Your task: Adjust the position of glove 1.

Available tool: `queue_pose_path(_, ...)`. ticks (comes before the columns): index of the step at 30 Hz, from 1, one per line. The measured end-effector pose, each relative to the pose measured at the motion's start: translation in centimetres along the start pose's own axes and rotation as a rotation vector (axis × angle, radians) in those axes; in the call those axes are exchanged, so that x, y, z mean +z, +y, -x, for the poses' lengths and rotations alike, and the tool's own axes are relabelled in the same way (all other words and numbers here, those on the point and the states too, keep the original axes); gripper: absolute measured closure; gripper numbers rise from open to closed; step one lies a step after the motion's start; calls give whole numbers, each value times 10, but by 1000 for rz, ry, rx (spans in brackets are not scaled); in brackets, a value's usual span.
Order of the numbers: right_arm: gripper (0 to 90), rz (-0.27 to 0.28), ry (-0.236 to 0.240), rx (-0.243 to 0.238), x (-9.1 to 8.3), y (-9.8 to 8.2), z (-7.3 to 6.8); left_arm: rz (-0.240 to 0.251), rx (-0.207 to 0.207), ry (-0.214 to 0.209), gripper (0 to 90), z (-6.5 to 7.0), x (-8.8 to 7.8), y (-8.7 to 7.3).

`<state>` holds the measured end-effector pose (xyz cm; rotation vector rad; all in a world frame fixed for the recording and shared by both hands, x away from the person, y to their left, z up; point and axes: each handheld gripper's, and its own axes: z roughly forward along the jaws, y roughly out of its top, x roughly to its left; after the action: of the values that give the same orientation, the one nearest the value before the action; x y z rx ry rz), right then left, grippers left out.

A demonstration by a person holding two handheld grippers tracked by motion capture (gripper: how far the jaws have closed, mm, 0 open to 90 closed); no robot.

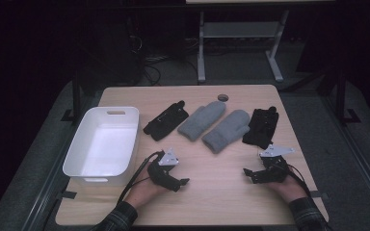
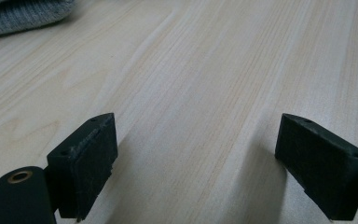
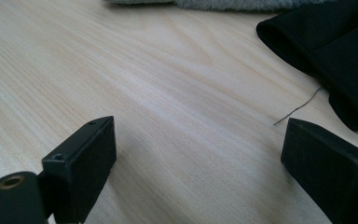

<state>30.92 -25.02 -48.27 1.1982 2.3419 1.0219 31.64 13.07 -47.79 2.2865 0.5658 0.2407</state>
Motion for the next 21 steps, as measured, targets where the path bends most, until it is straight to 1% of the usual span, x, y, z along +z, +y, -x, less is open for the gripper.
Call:
queue_pose_path(4, 100, -1, 1, -2, 0, 0, 0, -3, -1, -4, 125, 0, 1, 1)
queue_pose_path(5, 100, -1, 0, -2, 0, 0, 0, -11, -17, -8, 125, -1, 1, 3)
queue_pose_path(7, 100, -4, 4, 1, 0, 0, 0, -13, -27, -23, 126, -3, 2, 6)
queue_pose_path(9, 99, -4, 5, 2, -1, 0, 0, -20, -26, -25, 126, -4, 3, 8)
queue_pose_path(10, 99, -2, 5, 1, 0, 0, 0, -28, -18, -19, 126, -4, 3, 12)
queue_pose_path(11, 100, -3, 5, 2, 0, 0, 0, -22, -18, -16, 126, -4, 2, 14)
queue_pose_path(13, 99, -2, 5, 1, 0, 0, 0, -24, -14, -15, 128, -5, 1, 15)
queue_pose_path(14, 99, -3, 5, 3, 0, 0, 0, -15, -29, -18, 128, -5, 0, 17)
queue_pose_path(15, 99, -3, 5, 3, 0, 0, 0, -24, -25, -20, 128, -7, -1, 19)
queue_pose_path(16, 99, -3, 5, 3, 0, 0, 0, -25, -33, -24, 128, -8, -1, 22)
queue_pose_path(19, 99, -4, 5, 3, 0, 0, 0, -28, -35, -34, 130, -11, 0, 25)
queue_pose_path(21, 99, -3, 5, 3, 0, 0, 0, -27, -37, -40, 130, -14, 2, 31)
